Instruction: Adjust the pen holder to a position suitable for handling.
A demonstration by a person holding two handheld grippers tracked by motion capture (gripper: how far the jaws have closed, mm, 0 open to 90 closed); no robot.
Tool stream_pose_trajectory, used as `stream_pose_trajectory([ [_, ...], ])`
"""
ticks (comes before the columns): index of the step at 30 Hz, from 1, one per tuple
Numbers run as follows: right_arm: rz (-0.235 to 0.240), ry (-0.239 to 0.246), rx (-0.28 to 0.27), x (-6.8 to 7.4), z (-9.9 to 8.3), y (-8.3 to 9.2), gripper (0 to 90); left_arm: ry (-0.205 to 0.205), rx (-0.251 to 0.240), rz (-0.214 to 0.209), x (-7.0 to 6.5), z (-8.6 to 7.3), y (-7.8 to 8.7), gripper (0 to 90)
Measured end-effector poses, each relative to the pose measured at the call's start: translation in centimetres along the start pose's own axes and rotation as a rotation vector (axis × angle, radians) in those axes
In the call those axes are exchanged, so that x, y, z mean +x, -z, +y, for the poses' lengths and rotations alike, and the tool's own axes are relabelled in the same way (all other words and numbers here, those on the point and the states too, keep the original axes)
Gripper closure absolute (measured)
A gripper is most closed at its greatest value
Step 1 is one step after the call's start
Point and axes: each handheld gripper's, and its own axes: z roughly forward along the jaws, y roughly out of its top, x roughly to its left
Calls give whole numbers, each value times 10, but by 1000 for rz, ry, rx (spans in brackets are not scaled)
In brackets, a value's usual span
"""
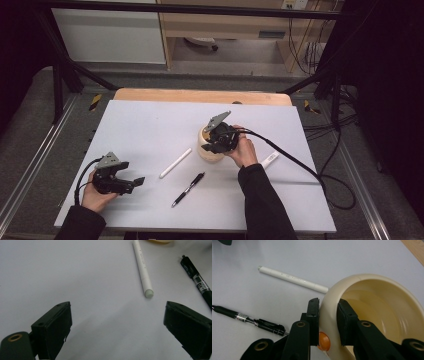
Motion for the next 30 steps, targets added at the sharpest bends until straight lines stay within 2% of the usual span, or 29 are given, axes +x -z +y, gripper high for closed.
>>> stream_pose_trajectory([
  [4, 4, -14, 1, 0, 0, -1, 740, 0, 1, 0, 0, 0, 0, 82],
  [16, 3, -6, -5, 4, -1, -5, 719, 1, 3, -1, 0, 0, 0, 82],
  [17, 0, -12, -14, 4, -1, -4, 664, 2, 2, -1, 0, 0, 0, 81],
  [19, -3, -19, -27, 4, 0, -2, 628, 2, 2, -1, 0, 0, 0, 81],
  [21, -21, -32, -51, 4, 1, 2, 528, 2, 3, -1, 0, 0, 0, 81],
  [23, -23, -34, -61, 4, 2, 4, 509, 2, 3, -1, 0, 0, 0, 81],
  [26, -30, -80, -111, 4, 3, 17, 343, 6, 7, -2, 0, 0, 0, 80],
  [27, -30, -80, -111, 4, 3, 17, 343, 6, 7, -2, 0, 0, 0, 80],
  [28, -42, -109, -119, 5, 4, 23, 238, 8, 8, -3, 0, 0, 0, 79],
  [30, -46, -136, -119, 6, 4, 28, 184, 9, 8, -3, 0, 0, 0, 78],
])
